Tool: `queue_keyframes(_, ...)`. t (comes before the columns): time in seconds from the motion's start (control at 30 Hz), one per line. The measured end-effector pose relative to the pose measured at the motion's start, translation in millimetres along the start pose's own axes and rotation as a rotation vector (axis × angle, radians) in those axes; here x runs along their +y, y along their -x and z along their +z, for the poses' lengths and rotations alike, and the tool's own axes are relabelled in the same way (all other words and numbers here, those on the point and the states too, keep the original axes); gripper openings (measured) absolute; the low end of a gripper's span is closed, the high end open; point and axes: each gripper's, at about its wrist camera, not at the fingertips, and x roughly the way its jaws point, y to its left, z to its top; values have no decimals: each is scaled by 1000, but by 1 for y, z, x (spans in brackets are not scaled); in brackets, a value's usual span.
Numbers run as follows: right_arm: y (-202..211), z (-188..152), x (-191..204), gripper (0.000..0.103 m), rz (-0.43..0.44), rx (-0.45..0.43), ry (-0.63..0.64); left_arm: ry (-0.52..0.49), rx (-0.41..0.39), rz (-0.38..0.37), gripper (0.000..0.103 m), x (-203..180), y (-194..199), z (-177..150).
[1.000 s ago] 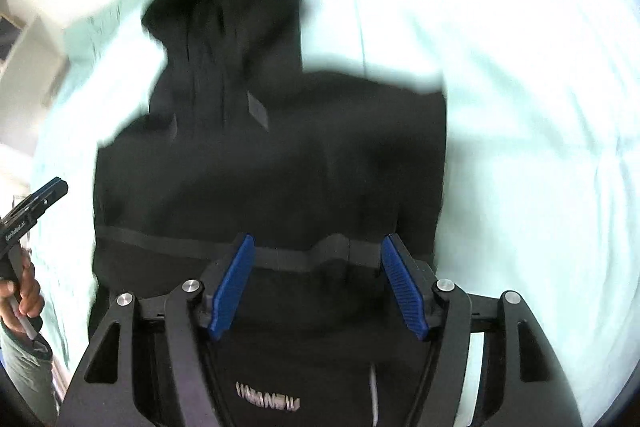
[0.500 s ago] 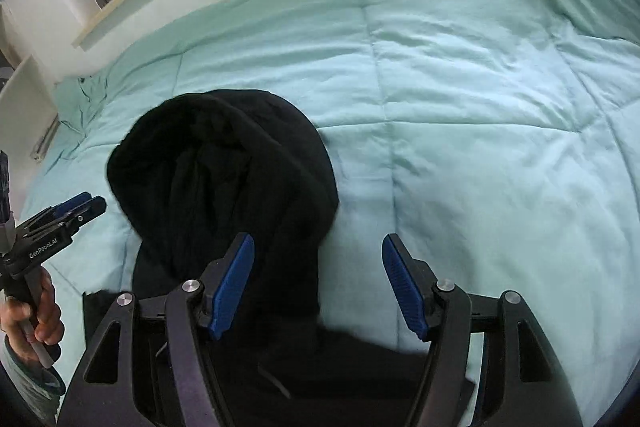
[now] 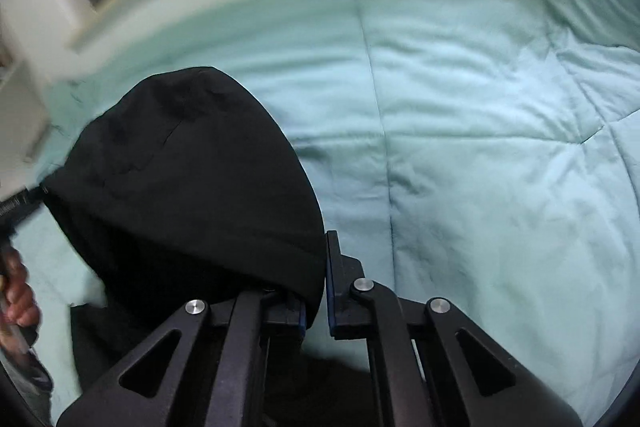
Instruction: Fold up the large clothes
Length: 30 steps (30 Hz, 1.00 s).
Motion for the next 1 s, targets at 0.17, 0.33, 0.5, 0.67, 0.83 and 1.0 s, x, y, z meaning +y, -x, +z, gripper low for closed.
queue_keyframes(0.17,-43,-25,19,7,-73,86,106,-34,240,220,10,42,-78,-41)
queue_keyframes(0.33,-124,-42,6,7,-46,265,62,-140,259,259,16,48,-111,-57)
queue_keyframes(0.5,-101,-39,1,11,-3,255,48,-224,209,288,26,26,-67,-54)
queue_keyframes(0.67,-34,-49,-1,62,73,200,69,-301,148,255,27,1,-5,-59)
queue_keyframes(0.83,3,-21,33,62,104,62,151,-280,50,95,38,-33,6,-27)
queue_keyframes(1.0,-39,-5,66,62,42,70,221,-200,205,22,48,-28,-70,-24)
